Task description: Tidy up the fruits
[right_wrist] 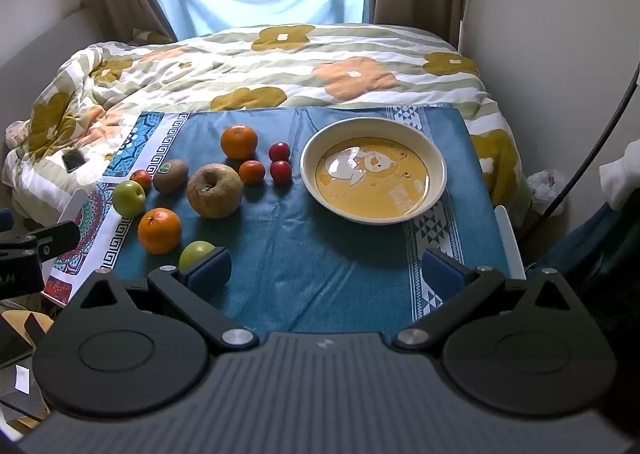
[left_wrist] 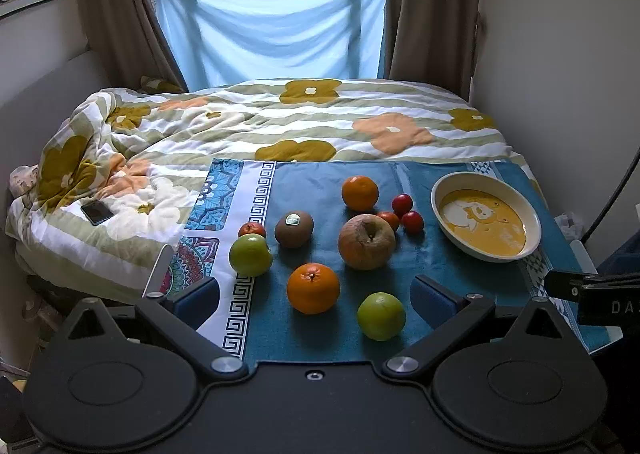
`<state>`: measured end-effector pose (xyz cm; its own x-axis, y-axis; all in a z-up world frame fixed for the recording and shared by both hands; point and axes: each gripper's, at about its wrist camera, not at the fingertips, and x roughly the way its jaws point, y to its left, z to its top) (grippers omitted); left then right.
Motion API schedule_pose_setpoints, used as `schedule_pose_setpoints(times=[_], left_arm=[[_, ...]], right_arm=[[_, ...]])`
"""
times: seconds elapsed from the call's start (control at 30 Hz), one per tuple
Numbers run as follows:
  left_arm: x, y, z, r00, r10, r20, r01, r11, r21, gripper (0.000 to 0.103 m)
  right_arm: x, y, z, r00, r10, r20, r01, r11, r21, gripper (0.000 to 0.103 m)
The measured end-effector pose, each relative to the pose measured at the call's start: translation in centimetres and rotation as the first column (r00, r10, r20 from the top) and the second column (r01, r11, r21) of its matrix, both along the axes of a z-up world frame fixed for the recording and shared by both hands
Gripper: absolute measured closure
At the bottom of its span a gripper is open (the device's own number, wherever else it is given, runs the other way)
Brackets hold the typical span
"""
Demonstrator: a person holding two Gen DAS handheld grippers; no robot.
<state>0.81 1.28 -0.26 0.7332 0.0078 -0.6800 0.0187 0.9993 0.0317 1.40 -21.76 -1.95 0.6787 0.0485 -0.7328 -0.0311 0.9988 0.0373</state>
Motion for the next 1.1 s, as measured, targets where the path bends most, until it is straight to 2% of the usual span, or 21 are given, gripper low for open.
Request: schedule_pose_setpoints(times=[1.1], left_arm=[[0.54,0.06,-0.31,1.0,0.003,-0.015,-0.003,1.0,-0.005,0.001]], right_arm=[[0.75,0.85,-0.29,1.0,-0.001,-0.003,0.001,1.0,0.001,0.0]])
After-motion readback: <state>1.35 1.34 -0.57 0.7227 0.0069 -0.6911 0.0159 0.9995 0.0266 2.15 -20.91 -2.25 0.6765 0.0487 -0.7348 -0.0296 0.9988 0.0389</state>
